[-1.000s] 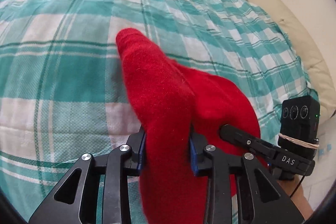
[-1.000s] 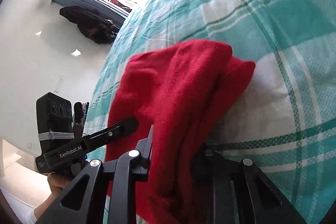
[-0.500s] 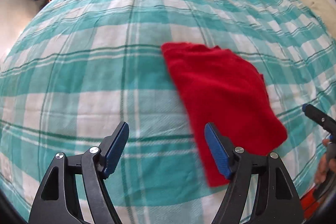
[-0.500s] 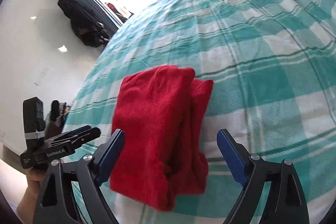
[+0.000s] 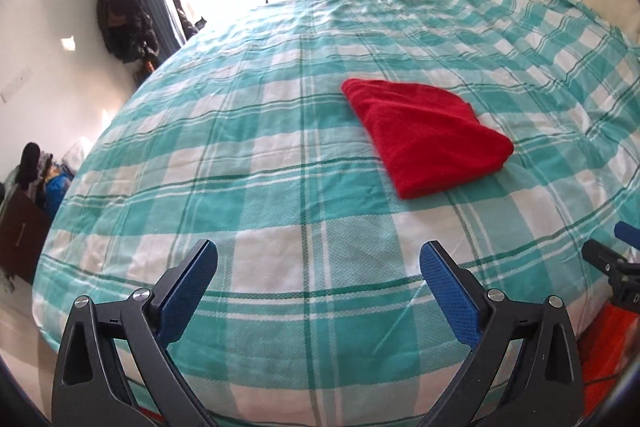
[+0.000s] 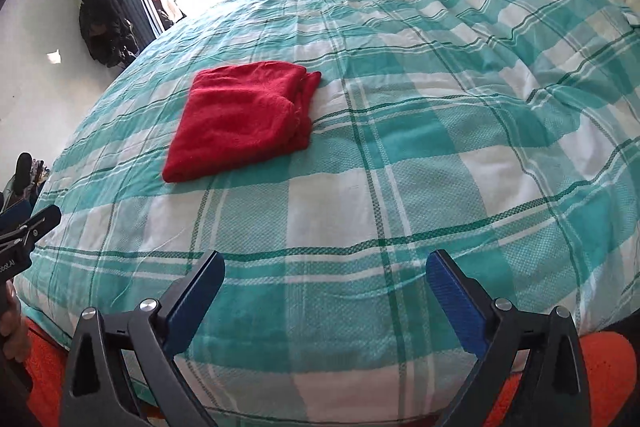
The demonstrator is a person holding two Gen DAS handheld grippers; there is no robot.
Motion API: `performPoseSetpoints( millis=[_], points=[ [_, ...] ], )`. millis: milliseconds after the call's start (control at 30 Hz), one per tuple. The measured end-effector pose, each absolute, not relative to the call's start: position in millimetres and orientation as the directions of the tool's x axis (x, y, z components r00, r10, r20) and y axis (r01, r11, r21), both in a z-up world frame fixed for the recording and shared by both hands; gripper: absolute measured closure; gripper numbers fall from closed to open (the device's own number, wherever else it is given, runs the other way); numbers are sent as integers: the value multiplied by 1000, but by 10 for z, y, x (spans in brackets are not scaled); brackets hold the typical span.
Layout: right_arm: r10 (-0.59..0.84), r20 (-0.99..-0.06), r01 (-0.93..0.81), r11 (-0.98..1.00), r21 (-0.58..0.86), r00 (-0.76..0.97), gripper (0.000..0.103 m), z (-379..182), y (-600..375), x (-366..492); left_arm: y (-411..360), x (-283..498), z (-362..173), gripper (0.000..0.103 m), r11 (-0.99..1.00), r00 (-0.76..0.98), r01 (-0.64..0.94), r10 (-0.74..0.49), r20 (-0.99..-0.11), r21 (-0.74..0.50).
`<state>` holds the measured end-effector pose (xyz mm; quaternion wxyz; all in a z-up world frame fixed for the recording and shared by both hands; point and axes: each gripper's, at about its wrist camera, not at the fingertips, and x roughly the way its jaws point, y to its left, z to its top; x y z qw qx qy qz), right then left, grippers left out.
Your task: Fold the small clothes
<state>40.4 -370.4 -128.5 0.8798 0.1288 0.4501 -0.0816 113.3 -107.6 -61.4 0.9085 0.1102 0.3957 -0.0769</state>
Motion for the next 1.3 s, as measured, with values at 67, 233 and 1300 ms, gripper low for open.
performPoseSetpoints(
  millis=[67,233,1300],
  points=[
    [-22,-796,217,966,138,605,2,-1110,-3570,286,-1006,1026,-498,2,970,686,207,-52,-726,126],
    [-33,-762,151,985,86,647,0,-640,-3322,125,-949,758,-243,2,966,686,217,-49,-726,139],
    [21,-765,-55,998,-19,644,0,479,-2445,-216,-811,142,266,1,959,704,232,-52,-708,161]
  ],
)
